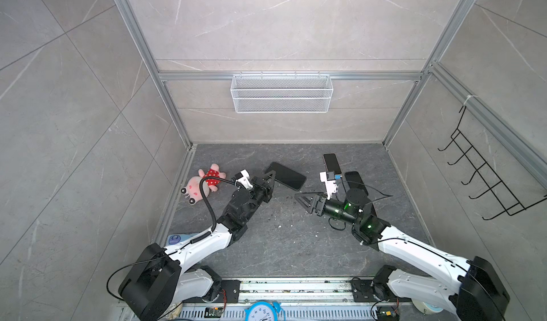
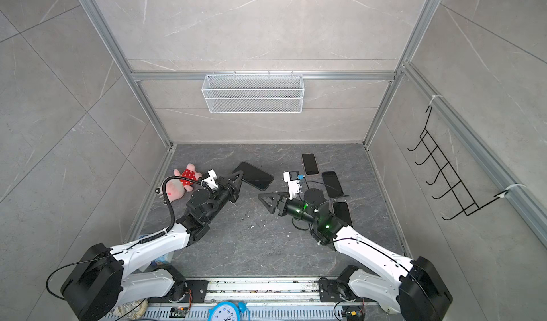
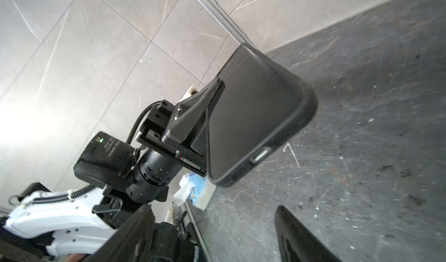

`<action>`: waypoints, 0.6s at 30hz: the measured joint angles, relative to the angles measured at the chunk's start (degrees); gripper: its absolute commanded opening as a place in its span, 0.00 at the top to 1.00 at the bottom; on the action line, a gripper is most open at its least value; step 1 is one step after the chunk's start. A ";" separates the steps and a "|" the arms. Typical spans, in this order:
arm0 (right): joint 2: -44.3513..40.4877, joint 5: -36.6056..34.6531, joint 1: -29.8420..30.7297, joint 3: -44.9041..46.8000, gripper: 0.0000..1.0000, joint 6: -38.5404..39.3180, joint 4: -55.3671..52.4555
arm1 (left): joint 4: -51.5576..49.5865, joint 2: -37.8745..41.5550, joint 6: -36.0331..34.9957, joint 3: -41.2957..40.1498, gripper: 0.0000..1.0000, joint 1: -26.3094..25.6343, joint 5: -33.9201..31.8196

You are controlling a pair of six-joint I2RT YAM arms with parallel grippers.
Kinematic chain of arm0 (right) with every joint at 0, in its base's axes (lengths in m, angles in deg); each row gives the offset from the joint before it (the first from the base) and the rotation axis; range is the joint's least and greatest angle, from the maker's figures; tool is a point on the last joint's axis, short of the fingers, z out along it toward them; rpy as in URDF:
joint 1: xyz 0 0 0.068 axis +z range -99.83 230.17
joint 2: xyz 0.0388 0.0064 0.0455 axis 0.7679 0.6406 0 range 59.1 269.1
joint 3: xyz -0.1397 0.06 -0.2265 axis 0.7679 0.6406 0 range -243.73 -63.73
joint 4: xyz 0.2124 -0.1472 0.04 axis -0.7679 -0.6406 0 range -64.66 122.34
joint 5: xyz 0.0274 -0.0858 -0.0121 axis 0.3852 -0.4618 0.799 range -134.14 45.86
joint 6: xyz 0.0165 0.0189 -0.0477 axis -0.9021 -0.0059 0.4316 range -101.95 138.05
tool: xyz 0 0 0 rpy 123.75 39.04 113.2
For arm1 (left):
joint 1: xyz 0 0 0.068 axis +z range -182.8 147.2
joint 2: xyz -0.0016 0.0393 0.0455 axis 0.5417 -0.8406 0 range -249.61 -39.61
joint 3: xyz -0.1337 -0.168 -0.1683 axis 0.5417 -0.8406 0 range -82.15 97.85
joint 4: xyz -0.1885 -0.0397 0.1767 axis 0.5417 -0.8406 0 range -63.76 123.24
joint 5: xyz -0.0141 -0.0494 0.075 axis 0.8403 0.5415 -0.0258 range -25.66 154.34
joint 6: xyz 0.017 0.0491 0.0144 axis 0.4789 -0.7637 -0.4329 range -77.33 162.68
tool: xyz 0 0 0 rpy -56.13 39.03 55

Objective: Take the phone out of the phone case
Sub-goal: Remove the phone case from the phone.

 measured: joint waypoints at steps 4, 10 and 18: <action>3.10 0.44 0.00 0.02 0.35 -5.40 5.95 | 0.72 0.31 -0.02 -0.90 1.00 -0.07 -0.07; 5.97 0.92 0.00 0.07 0.55 -11.04 12.41 | 0.85 0.59 0.04 -1.70 1.00 -0.11 -0.11; 6.58 2.21 0.02 0.63 0.59 -13.57 15.76 | 1.22 1.51 -0.02 -1.70 1.00 -0.11 -0.57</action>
